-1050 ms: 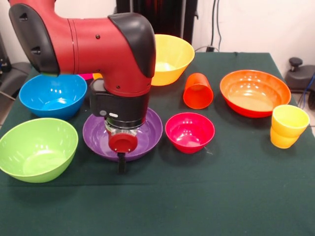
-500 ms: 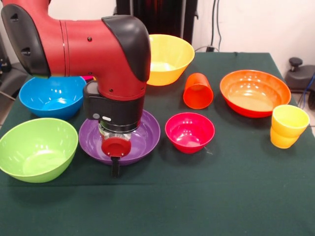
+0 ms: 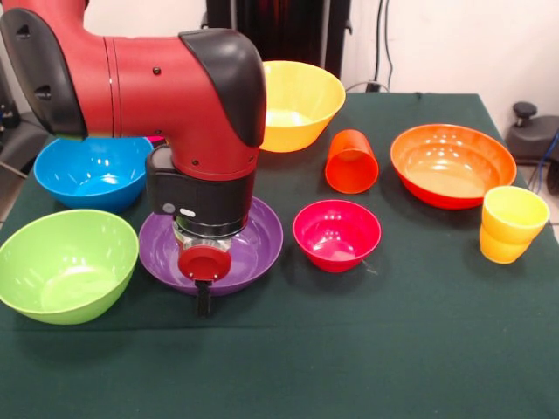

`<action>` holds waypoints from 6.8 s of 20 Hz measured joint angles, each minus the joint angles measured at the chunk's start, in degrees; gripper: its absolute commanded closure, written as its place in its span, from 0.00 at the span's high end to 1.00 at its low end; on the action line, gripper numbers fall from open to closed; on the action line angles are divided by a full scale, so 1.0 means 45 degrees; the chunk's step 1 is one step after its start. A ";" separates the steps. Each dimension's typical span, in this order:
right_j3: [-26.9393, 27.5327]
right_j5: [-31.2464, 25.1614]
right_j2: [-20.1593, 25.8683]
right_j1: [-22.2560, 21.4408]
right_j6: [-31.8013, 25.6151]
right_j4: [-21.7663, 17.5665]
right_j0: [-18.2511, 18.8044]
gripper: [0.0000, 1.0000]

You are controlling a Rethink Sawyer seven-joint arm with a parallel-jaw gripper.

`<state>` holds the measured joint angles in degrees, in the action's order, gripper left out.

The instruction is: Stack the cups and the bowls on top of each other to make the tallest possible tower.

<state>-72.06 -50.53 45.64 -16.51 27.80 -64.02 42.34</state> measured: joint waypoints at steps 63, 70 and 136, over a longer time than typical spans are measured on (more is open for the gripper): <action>-0.1910 -0.3870 -0.0112 -0.3087 -0.0016 0.4373 0.1627 0.00; -0.1935 -0.4417 -0.0116 -0.3491 -0.0016 0.5562 0.1620 0.00; -0.3695 0.2066 -0.1742 -0.4221 0.6198 0.9749 -0.0582 0.00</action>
<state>-88.69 -41.23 37.80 -35.50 55.69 -20.15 39.73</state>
